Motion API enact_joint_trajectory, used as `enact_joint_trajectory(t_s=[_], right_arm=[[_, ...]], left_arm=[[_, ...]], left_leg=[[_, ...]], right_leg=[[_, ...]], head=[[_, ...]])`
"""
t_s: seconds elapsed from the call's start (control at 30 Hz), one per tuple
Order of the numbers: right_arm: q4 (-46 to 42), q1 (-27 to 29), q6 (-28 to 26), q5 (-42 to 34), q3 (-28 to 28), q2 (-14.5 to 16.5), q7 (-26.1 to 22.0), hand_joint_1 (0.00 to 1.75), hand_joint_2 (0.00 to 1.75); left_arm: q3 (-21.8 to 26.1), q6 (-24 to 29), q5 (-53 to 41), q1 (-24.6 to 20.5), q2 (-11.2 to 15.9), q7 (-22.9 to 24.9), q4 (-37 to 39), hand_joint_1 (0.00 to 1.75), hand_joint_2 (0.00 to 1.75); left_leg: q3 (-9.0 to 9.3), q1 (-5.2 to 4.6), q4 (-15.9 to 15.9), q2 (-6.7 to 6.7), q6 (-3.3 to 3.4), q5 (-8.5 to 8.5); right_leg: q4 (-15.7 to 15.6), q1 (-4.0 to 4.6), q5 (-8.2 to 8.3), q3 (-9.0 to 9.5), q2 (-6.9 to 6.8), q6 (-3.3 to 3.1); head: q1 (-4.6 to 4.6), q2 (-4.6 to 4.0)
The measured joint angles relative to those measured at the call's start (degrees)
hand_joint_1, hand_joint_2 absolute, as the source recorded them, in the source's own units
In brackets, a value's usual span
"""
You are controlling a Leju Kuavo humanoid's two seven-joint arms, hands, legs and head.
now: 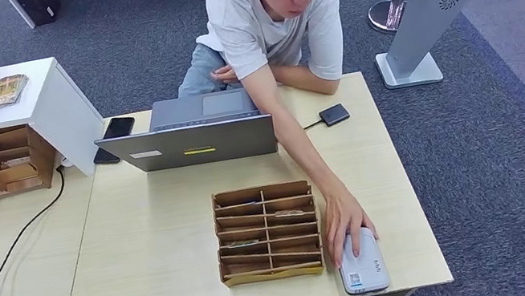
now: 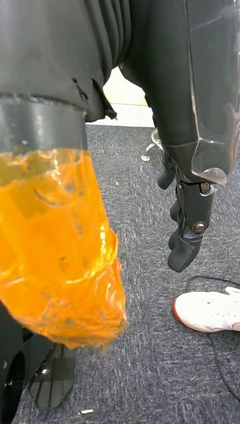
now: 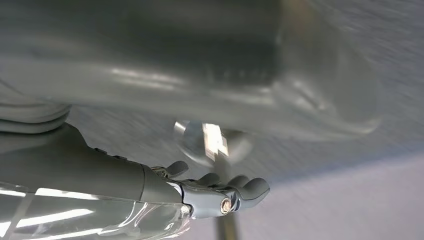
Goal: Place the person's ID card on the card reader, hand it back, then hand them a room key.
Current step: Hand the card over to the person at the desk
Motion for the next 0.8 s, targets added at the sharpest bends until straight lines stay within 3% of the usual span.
enact_joint_trajectory(t_s=[0.2, 0.43, 0.8], right_arm=[[14.5, -2.2, -1.0, 3.6, -2.1, 1.2, 9.9, 0.0, 0.0], [23.3, -3.5, -2.4, 9.9, -1.8, 4.5, 23.7, 0.0, 0.0], [27.7, -4.0, -2.6, 18.6, 3.0, 7.9, 32.2, 0.0, 0.0]], left_arm=[[-0.7, -0.6, 0.2, 0.0, 0.1, -0.1, 0.0, 0.0, 0.0], [-1.1, -0.3, 0.8, 0.0, 0.1, -0.2, 0.0, 0.0, 0.0], [-1.3, -0.7, 2.2, 0.0, 0.1, 0.9, 0.0, 0.0, 0.0]], left_leg=[[0.01, 0.01, 0.0, -0.01, -0.02, 0.01], [0.0, 0.01, 0.0, -0.01, -0.03, 0.01], [0.0, -0.01, 0.0, -0.02, -0.03, 0.01]], right_leg=[[0.0, 0.01, 0.0, 0.0, 0.0, -0.01], [0.0, 0.01, -0.01, 0.01, -0.01, -0.02], [0.0, 0.0, -0.01, 0.03, -0.02, -0.02]], head=[[0.0, 0.0], [0.0, 0.0], [0.01, 0.0]])
